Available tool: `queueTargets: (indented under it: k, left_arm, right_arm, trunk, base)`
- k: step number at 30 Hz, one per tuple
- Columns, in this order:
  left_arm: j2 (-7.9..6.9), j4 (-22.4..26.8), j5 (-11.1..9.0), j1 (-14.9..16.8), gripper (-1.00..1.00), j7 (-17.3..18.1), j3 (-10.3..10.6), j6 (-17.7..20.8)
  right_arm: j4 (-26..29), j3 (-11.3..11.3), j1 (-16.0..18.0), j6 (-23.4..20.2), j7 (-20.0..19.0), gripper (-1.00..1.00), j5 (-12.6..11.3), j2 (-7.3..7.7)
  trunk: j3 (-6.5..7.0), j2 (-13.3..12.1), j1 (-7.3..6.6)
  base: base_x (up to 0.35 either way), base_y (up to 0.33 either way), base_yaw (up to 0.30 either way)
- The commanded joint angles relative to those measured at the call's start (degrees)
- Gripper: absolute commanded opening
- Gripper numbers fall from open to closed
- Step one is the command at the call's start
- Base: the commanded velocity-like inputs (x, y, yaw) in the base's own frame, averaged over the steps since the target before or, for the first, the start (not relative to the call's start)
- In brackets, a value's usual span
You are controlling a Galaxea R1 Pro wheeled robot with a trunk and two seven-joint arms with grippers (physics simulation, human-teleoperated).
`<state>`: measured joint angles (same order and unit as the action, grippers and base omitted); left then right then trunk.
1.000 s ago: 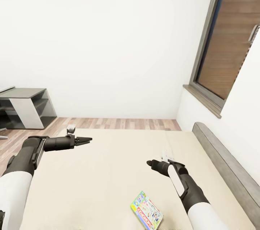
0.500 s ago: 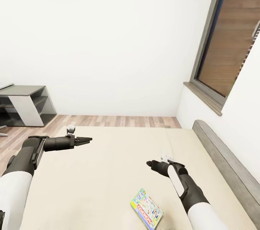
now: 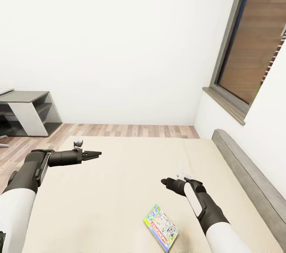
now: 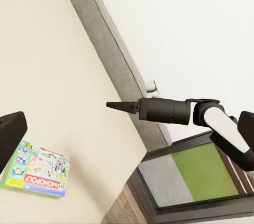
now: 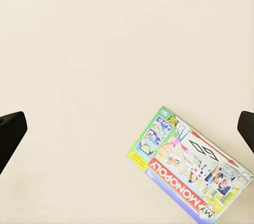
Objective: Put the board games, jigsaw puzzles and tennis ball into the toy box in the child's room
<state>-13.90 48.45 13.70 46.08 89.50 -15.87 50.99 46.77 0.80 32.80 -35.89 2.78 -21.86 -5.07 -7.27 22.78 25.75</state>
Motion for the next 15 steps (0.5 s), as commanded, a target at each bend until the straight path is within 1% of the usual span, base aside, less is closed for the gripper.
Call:
queueTargets:
  k: [1,15]
  left_arm:
    - [0.01,0.0,0.6,0.1,1.0,0.5,-0.2,0.6]
    - [0.22,0.0,0.8,0.1,1.0,0.5,-0.1,0.4]
  right_arm:
    - [0.0,0.1,0.1,-0.2,0.3,1.0,-0.5,-0.03]
    - [-0.4,0.1,0.2,-0.3,0.3,1.0,-0.5,-0.03]
  trunk:
    - [-0.22,0.1,0.03]
    - [-1.52,0.1,0.03]
  base:
    - [0.0,0.0,0.0]
    - [0.0,0.0,0.0]
